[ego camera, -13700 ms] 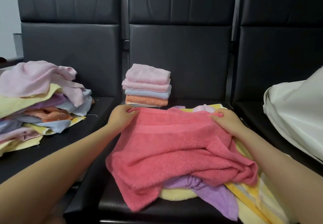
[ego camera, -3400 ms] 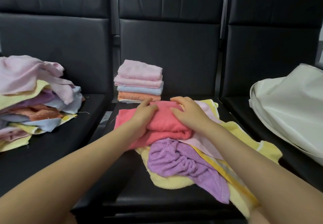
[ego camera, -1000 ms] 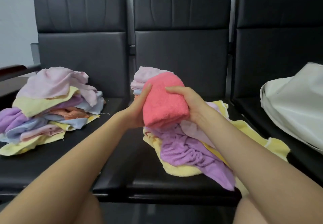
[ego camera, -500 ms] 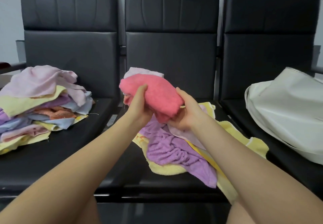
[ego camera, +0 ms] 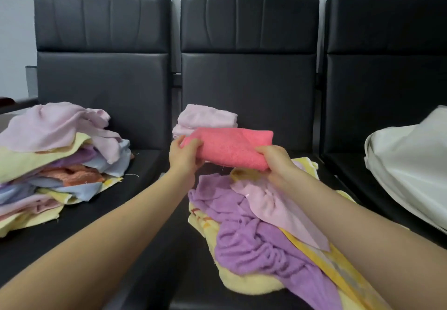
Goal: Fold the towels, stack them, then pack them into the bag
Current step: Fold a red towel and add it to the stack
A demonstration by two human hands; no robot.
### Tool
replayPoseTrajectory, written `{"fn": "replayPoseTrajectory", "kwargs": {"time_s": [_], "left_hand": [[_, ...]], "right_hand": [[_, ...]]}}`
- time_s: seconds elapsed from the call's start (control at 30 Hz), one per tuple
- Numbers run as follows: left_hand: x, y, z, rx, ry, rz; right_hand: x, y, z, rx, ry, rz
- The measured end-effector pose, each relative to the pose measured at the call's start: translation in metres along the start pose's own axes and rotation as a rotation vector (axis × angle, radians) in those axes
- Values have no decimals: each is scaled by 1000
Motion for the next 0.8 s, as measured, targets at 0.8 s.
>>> {"fn": "replayPoseTrajectory", "kwargs": {"time_s": [0.8], "left_hand": [[-37, 77, 65, 20, 853, 666]], "right_hand": [[59, 75, 31, -150, -277, -311]]}}
Point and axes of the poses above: each hand's wrist, its own y-axis towards the middle knuckle, its own z-axis out of the palm, x = y × z, the point moved 5 cm from there along y, towards the middle knuckle, and after that the axes turned 10 degrees about -x, right-handed, at the moved point
